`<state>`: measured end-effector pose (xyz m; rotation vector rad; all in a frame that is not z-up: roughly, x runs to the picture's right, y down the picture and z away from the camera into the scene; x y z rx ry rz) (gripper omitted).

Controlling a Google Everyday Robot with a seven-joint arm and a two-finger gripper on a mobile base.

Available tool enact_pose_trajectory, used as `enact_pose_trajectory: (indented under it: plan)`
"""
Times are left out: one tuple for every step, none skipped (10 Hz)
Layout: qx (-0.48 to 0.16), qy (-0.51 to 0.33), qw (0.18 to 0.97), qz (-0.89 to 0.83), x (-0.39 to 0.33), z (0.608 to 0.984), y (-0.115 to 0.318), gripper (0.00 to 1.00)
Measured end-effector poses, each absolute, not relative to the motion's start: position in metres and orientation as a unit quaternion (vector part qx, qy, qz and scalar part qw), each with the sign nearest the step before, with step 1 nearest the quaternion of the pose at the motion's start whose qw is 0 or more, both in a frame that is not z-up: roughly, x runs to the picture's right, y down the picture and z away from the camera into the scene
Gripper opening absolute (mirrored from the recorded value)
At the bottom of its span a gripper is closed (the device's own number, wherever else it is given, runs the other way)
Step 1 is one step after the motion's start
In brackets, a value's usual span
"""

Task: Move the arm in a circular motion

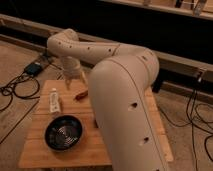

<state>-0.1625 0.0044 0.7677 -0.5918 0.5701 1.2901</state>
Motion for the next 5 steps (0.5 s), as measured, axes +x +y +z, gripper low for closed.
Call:
enact_pose_trajectory:
  plan:
    - [-0.278, 0.255, 0.727, 0.574, -0.176, 0.756, 0.022, 0.65]
    - [-0.286, 0.251, 0.732, 0.565, -0.186, 0.742, 0.039, 0.65]
    - [-0.291, 0.247, 0.733, 0.563, -0.19, 0.73, 0.052, 0.65]
    - [-0.293, 0.247, 0.732, 0.563, -0.187, 0.717, 0.064, 0.65]
    - [-0.291, 0.249, 0.727, 0.571, -0.177, 0.703, 0.075, 0.65]
